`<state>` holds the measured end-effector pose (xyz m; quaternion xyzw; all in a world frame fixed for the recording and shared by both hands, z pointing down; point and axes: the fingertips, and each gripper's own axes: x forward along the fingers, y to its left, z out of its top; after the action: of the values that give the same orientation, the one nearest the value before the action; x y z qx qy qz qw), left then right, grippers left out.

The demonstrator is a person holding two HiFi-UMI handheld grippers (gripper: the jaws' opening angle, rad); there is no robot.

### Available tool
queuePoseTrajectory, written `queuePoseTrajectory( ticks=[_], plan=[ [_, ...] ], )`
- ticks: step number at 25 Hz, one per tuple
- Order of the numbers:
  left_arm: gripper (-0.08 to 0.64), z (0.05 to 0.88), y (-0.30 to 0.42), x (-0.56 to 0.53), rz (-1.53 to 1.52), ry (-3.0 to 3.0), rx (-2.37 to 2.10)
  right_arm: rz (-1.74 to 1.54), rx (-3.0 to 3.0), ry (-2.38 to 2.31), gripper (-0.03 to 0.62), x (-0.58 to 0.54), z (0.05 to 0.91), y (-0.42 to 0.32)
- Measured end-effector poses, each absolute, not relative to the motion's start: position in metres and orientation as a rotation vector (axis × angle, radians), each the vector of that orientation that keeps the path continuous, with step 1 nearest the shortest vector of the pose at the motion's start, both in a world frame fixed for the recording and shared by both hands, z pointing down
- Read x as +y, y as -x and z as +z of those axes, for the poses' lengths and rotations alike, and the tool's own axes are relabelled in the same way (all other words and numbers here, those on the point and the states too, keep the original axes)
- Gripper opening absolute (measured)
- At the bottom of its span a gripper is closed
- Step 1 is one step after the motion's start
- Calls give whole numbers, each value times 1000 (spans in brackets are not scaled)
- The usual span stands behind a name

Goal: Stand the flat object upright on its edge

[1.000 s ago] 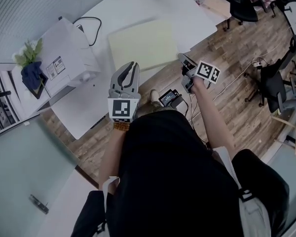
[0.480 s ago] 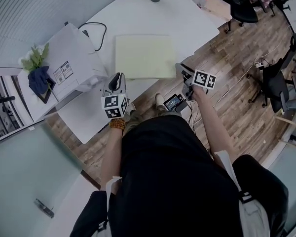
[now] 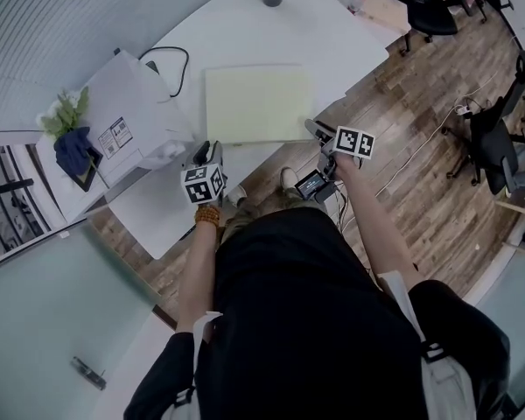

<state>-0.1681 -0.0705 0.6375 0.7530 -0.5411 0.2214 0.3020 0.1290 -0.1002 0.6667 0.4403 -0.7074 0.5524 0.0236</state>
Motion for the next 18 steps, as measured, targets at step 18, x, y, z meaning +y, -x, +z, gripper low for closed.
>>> queuePoseTrajectory(
  ticks=[18],
  plan=[
    [124, 654, 167, -68, 516, -1941, -1297, 1628, -2117, -1298, 190, -97, 685, -125]
  ],
)
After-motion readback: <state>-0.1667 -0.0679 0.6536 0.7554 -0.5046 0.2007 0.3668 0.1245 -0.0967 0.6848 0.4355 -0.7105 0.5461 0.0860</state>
